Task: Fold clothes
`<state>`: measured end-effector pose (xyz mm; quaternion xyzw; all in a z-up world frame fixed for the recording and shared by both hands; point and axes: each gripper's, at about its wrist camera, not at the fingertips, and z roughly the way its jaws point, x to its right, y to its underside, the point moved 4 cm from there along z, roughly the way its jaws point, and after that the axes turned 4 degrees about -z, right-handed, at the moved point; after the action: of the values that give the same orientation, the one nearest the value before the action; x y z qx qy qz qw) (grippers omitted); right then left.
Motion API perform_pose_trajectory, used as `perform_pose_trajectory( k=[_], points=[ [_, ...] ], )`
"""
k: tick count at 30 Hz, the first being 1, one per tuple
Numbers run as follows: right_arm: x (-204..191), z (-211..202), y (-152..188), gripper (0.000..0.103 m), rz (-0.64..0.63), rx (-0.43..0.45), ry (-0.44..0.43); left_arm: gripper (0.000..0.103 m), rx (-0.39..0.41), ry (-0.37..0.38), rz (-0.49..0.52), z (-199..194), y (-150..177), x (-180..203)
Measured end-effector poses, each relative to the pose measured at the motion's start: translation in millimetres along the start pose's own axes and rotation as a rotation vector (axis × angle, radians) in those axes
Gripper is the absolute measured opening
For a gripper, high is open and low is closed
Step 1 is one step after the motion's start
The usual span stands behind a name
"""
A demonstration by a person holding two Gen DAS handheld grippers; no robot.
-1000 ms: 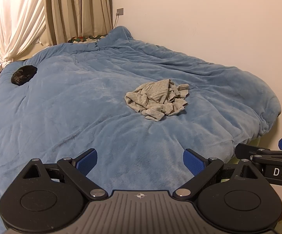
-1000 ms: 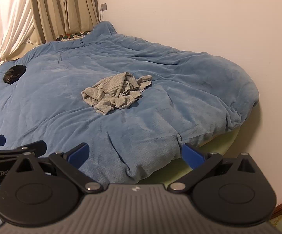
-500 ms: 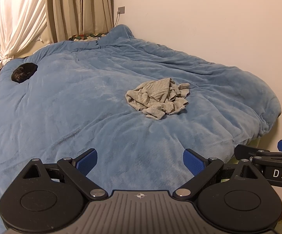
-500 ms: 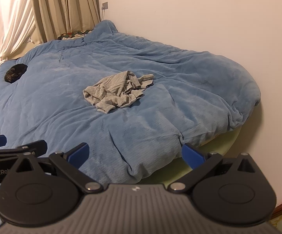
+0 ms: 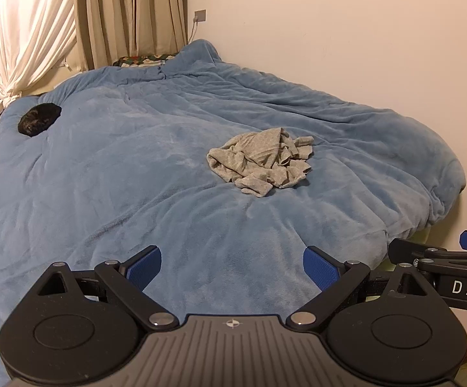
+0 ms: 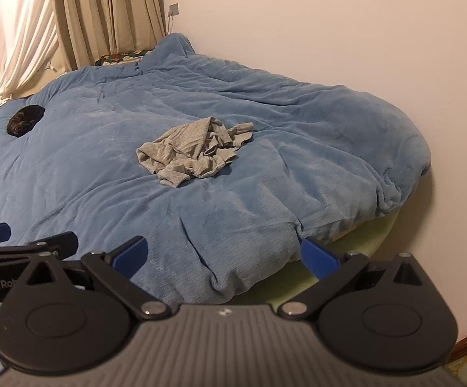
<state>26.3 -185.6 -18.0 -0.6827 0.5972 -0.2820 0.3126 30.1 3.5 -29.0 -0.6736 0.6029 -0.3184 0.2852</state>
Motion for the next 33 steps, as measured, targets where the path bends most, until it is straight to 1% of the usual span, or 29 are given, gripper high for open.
perform_pose_trajectory(
  k=[6, 11, 23, 27, 30, 33],
  points=[
    [0.3, 2.6, 0.3, 0.102, -0.005, -0.002, 0.006, 0.095, 0.017, 0.001, 0.000, -1.7, -0.3, 0.2],
    [-1.2, 3.5, -0.2, 0.102, -0.015, 0.002, 0.021, 0.095, 0.009, -0.003, -0.004, 0.4, -0.7, 1.6],
    [2.5, 8.4, 0.0, 0.102, 0.000, -0.009, 0.029, 0.096, -0.012, 0.001, -0.006, 5.2, -0.9, 2.2],
    [5.4, 9.4, 0.4, 0.102, 0.012, 0.002, 0.015, 0.096, 0.007, 0.000, -0.003, 3.4, -0.3, 3.1],
    [6.7, 12.5, 1.7, 0.102, 0.016, 0.003, 0.011, 0.096, 0.019, -0.019, 0.012, 3.3, -0.3, 4.8],
    [6.4, 17.8, 3.2, 0.102, 0.017, -0.001, 0.034, 0.096, 0.031, -0.033, 0.031, 5.1, 1.5, 6.2]
  ],
)
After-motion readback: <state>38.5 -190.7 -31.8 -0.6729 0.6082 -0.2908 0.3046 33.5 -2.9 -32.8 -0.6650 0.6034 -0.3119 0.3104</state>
